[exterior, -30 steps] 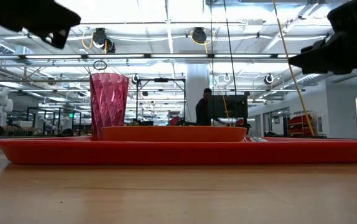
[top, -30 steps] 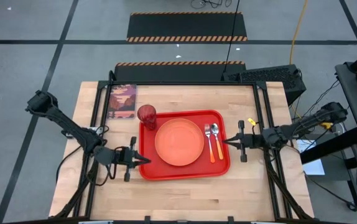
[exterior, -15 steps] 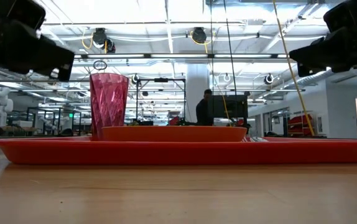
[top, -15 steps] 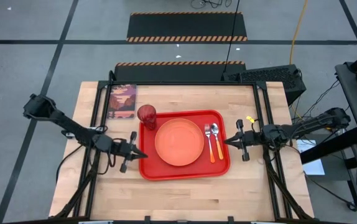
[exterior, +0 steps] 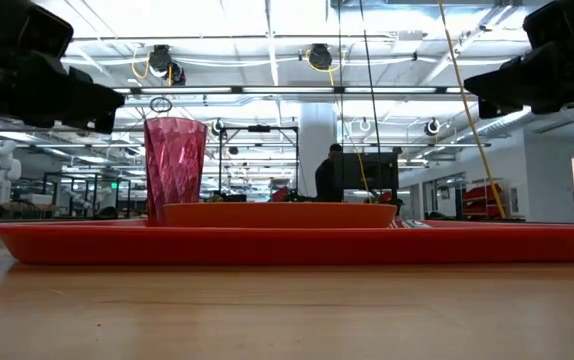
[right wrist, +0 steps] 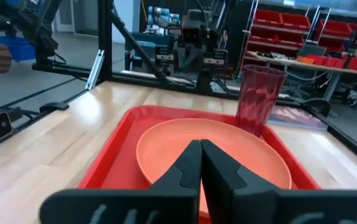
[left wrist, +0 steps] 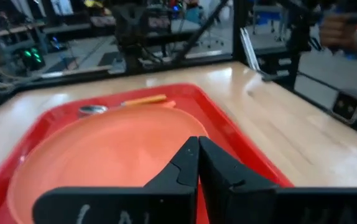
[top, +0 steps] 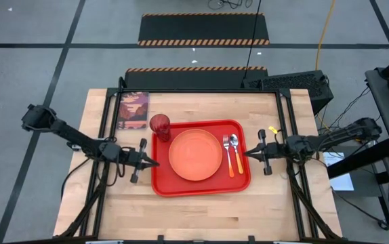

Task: Pick and place plate/cup/fork/spoon on tray
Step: Return to Home Position

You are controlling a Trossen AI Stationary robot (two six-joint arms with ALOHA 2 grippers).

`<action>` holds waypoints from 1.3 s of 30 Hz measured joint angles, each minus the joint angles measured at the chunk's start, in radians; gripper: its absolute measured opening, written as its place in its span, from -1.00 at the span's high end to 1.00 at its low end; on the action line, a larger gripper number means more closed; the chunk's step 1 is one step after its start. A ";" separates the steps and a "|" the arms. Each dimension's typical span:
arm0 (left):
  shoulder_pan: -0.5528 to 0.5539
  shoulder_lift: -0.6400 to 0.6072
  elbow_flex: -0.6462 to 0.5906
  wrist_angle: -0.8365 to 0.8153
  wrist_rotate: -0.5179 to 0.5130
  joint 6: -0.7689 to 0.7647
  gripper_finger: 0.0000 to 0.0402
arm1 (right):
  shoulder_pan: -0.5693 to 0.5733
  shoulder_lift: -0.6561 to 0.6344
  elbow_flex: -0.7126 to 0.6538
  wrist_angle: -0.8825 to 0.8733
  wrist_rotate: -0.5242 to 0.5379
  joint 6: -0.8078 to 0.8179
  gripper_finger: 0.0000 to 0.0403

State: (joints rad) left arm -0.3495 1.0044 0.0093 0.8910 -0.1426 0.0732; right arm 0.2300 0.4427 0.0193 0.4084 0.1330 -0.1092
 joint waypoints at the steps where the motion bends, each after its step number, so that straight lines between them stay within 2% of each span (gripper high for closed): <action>1: 0.009 -0.018 0.000 -0.008 0.000 0.000 0.93 | 0.000 -0.008 0.000 0.000 0.000 -0.002 1.00; 6: 0.039 -0.124 0.000 -0.103 0.000 0.001 0.97 | 0.000 -0.073 -0.004 -0.012 -0.003 -0.016 1.00; 10: 0.047 -0.203 0.000 -0.166 0.000 0.000 0.96 | 0.000 -0.139 -0.004 -0.086 -0.003 -0.015 1.00; 15: 0.047 -0.271 0.000 -0.215 0.001 0.001 0.94 | 0.000 -0.222 -0.005 -0.102 -0.006 -0.024 1.00; 27: 0.048 -0.439 0.000 -0.363 0.011 0.055 0.97 | 0.000 -0.350 -0.005 -0.269 -0.007 -0.024 1.00; 39: 0.048 -0.496 0.000 -0.426 0.011 0.048 0.98 | -0.001 -0.439 -0.005 -0.358 -0.008 -0.034 1.00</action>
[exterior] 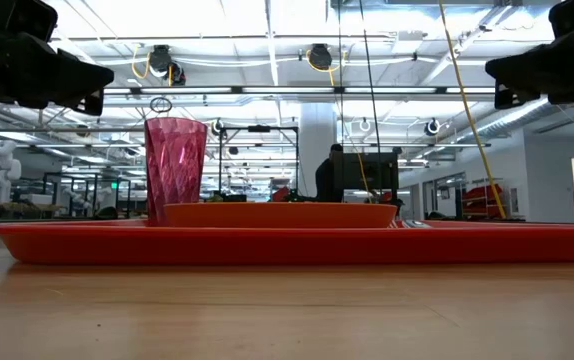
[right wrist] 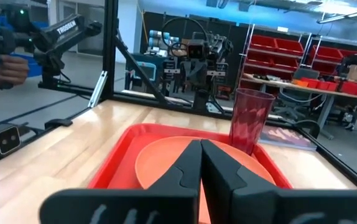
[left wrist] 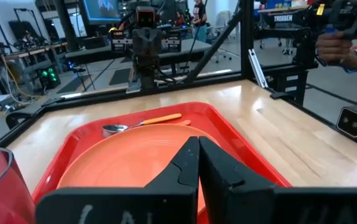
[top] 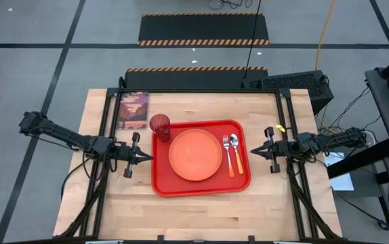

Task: Pick and place plate/cup/fork/spoon on tray
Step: Return to Home Position

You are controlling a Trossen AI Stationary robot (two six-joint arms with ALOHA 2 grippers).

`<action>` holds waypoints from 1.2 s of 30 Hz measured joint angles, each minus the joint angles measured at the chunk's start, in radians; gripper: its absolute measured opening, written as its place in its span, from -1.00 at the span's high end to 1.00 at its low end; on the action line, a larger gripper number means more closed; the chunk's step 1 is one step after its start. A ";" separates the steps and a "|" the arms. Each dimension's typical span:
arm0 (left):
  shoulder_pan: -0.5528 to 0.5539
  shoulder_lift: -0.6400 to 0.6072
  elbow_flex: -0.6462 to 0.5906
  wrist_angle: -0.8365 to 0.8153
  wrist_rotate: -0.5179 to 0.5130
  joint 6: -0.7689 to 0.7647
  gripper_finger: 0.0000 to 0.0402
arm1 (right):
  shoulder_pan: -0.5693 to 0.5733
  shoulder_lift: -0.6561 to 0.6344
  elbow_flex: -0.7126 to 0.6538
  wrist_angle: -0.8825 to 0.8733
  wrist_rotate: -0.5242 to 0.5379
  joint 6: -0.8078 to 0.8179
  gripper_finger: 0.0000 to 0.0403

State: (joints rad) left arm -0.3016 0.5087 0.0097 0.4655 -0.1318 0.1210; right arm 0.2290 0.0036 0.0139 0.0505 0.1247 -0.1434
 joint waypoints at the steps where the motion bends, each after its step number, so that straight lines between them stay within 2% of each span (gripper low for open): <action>1: 0.000 0.000 0.000 0.001 0.000 0.004 0.97 | -0.002 0.000 0.000 0.000 0.000 0.000 1.00; 5: 0.000 0.000 0.000 0.024 0.000 0.011 0.93 | -0.024 -0.001 0.000 0.008 -0.053 -0.025 1.00; 11: 0.000 0.000 0.000 0.042 0.000 0.003 0.98 | -0.095 -0.001 0.000 0.064 -0.108 -0.059 1.00; 15: 0.000 0.000 0.000 0.054 0.000 -0.004 0.93 | -0.135 -0.001 0.000 0.027 -0.154 -0.038 1.00; 22: 0.000 0.000 0.000 0.056 0.000 -0.009 0.97 | -0.166 0.000 0.000 -0.016 -0.130 0.023 1.00; 36: 0.000 0.000 0.000 0.055 0.000 -0.025 0.95 | -0.165 0.000 0.000 -0.014 -0.100 0.026 1.00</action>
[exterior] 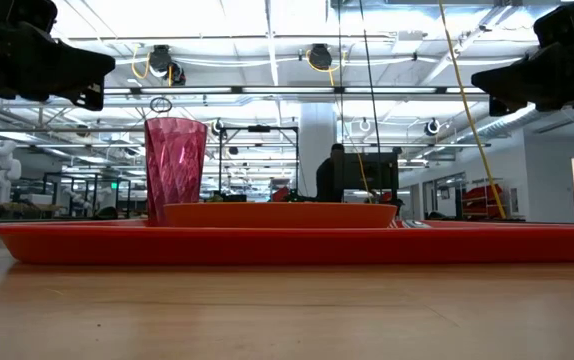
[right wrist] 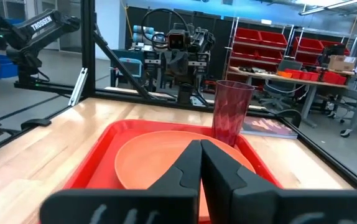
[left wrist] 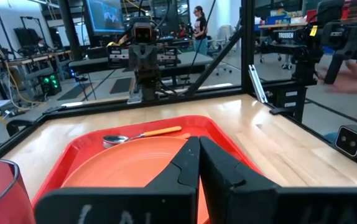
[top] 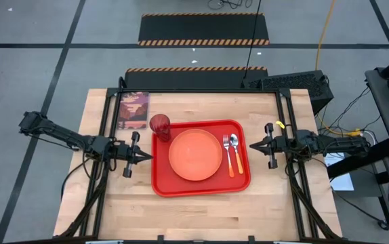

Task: Pick and place plate/cup/fork/spoon on tray
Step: Return to Home Position

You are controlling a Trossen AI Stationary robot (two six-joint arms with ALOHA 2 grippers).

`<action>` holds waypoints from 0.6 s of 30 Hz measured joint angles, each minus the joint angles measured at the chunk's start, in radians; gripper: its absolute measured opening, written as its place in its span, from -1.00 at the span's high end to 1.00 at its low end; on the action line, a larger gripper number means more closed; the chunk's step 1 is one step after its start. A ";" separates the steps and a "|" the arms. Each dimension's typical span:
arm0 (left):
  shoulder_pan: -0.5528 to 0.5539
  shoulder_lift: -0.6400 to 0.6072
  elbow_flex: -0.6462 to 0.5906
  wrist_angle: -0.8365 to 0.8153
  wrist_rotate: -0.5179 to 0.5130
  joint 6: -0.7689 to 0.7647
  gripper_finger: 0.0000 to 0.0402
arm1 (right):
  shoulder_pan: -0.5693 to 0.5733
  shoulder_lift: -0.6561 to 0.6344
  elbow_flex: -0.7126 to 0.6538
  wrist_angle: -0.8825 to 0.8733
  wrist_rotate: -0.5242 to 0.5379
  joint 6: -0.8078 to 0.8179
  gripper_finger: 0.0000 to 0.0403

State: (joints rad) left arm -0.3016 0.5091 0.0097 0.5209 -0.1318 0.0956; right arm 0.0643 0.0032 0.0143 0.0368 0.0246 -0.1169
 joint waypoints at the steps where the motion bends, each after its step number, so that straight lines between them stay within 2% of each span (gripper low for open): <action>1: 0.000 0.000 0.000 0.000 0.000 0.000 0.96 | 0.000 0.000 0.000 0.000 0.000 0.000 1.00; 10: 0.012 0.000 0.000 -0.029 0.041 0.058 0.98 | 0.000 0.000 0.000 0.001 0.000 0.000 1.00; 14: 0.069 0.000 0.000 -0.045 0.078 0.065 0.96 | 0.000 0.000 0.000 0.002 0.000 0.000 1.00; 18: 0.148 -0.009 0.000 -0.071 0.172 0.056 0.98 | 0.000 0.000 0.000 0.002 0.000 0.000 1.00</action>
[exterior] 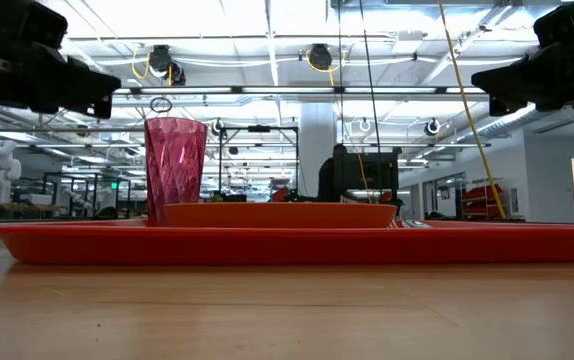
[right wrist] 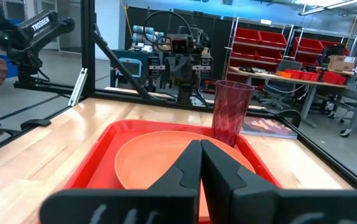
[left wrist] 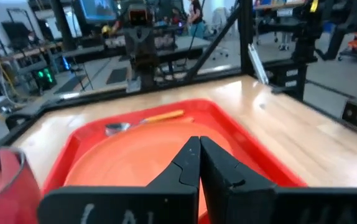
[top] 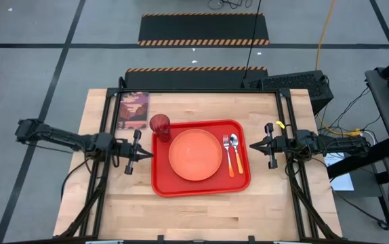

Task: Pick and place plate/cup/fork/spoon on tray
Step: Return to Home Position

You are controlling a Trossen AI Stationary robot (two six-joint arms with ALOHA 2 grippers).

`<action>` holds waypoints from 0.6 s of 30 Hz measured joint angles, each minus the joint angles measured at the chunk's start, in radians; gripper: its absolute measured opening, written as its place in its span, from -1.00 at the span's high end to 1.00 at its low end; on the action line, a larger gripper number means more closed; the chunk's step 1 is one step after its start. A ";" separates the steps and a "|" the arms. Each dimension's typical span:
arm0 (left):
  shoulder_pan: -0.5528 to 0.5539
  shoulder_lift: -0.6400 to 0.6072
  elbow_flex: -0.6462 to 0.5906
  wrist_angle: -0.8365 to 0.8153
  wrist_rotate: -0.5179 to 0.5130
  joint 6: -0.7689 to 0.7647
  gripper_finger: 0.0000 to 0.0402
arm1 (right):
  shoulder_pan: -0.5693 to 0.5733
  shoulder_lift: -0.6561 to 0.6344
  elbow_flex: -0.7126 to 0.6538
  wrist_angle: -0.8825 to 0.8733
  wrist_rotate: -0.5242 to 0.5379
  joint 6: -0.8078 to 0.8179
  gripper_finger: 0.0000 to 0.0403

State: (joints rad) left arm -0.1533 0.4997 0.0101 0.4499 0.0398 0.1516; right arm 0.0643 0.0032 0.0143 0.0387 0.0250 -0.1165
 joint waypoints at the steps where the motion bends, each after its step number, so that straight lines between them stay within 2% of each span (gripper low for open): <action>1: 0.019 -0.010 0.000 -0.024 0.015 0.000 0.98 | 0.000 0.000 0.000 0.000 0.000 0.000 1.00; 6: 0.084 -0.072 0.000 -0.084 0.026 -0.022 0.98 | 0.000 0.000 0.000 0.000 0.000 0.000 1.00; 18: 0.122 -0.332 0.000 -0.252 0.124 -0.030 0.97 | 0.000 0.000 0.000 0.001 0.000 0.000 1.00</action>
State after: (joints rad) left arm -0.0311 0.1672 0.0101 0.1976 0.1637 0.1217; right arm 0.0643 0.0029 0.0147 0.0395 0.0250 -0.1165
